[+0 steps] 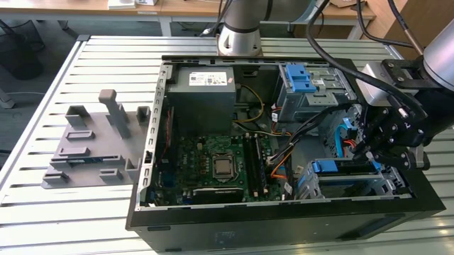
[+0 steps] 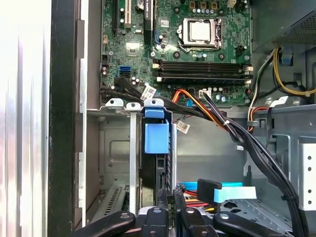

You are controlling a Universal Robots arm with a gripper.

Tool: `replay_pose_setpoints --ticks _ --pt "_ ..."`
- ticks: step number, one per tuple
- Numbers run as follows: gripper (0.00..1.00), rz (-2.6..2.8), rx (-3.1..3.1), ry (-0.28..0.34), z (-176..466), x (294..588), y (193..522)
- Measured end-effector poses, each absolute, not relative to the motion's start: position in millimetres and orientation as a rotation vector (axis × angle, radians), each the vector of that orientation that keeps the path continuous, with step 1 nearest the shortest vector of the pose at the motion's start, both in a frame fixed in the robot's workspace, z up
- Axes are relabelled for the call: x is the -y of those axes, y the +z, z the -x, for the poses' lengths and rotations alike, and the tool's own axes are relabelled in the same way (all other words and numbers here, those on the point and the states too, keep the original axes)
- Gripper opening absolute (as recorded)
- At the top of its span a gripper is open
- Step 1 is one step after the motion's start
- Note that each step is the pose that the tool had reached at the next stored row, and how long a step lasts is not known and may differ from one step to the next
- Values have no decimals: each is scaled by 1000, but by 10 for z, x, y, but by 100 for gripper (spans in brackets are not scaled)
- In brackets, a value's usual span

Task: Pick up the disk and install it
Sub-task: 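Insert the first disk wire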

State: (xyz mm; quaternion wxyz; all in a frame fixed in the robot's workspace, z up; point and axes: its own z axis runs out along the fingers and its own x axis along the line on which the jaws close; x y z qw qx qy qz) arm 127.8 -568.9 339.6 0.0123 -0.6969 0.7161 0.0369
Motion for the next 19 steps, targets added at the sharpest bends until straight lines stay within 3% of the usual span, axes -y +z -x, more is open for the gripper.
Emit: replay_pose_setpoints --ticks 19 --pt "16 2165 -2243 119 -1289 5724 3368"
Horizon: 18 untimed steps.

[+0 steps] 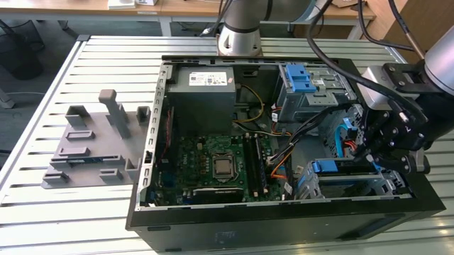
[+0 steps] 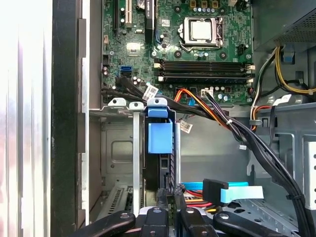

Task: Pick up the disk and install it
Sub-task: 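Insert the first disk wire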

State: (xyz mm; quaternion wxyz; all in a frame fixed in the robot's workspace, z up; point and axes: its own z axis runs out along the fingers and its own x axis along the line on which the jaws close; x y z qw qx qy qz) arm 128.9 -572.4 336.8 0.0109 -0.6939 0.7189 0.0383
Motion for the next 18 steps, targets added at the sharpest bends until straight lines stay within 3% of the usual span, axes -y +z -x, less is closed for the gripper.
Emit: replay_pose_setpoints --ticks 18 --pt "16 2167 -2247 129 -1318 5732 3338"
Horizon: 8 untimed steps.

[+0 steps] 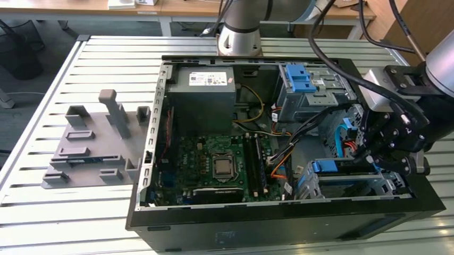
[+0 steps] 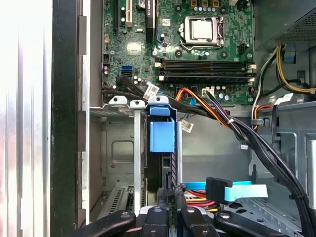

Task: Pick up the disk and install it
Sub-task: 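Insert the first disk wire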

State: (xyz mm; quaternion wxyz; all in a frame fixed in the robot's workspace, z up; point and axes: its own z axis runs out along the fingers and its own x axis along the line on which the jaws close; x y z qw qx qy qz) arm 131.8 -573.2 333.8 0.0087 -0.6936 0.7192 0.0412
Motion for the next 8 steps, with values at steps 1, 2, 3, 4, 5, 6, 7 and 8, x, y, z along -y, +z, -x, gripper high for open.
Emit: replay_pose_setpoints --ticks 1,2,3,4,5,6,7,8 --pt "16 2167 -2247 129 -1320 5730 3338" --pt "16 2167 -2247 130 -1321 5727 3338" --pt "16 2166 -2248 131 -1322 5721 3335" --pt "16 2166 -2248 131 -1322 5718 3334" --pt "16 2166 -2248 131 -1322 5717 3335" --pt "16 2167 -2249 132 -1322 5717 3336" --pt "16 2167 -2249 131 -1322 5717 3337" --pt "16 2167 -2249 131 -1322 5717 3337"
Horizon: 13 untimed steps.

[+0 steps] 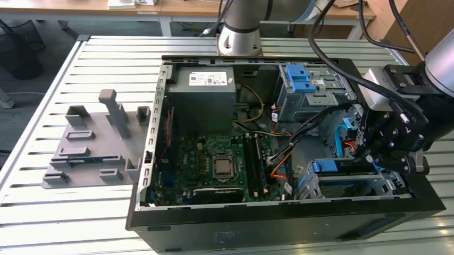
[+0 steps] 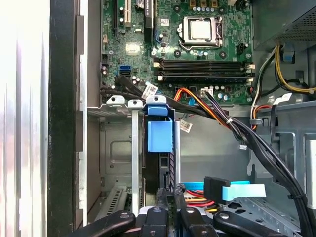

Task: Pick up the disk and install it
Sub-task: 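Insert the first disk wire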

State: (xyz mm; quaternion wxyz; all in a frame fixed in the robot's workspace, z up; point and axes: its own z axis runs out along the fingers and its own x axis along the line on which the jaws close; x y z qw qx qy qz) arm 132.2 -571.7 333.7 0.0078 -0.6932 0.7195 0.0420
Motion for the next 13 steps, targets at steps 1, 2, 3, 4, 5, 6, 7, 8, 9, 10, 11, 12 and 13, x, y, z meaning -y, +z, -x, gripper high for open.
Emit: replay_pose_setpoints --ticks 1,2,3,4,5,6,7,8,9,10,11,12,13 --pt "16 2167 -2249 131 -1322 5716 3335" --pt "16 2167 -2249 132 -1322 5716 3333" --pt "16 2167 -2249 132 -1322 5716 3328" --pt "16 2167 -2250 132 -1323 5716 3323" --pt "16 2167 -2249 133 -1323 5716 3315" --pt "16 2167 -2250 133 -1323 5717 3311" --pt "16 2168 -2250 134 -1324 5717 3305" --pt "16 2168 -2250 134 -1325 5716 3301" --pt "16 2168 -2251 135 -1326 5717 3299" --pt "16 2168 -2251 135 -1326 5717 3299" --pt "16 2168 -2251 135 -1326 5717 3299" --pt "16 2168 -2251 135 -1326 5717 3298" --pt "16 2168 -2251 135 -1326 5717 3298"
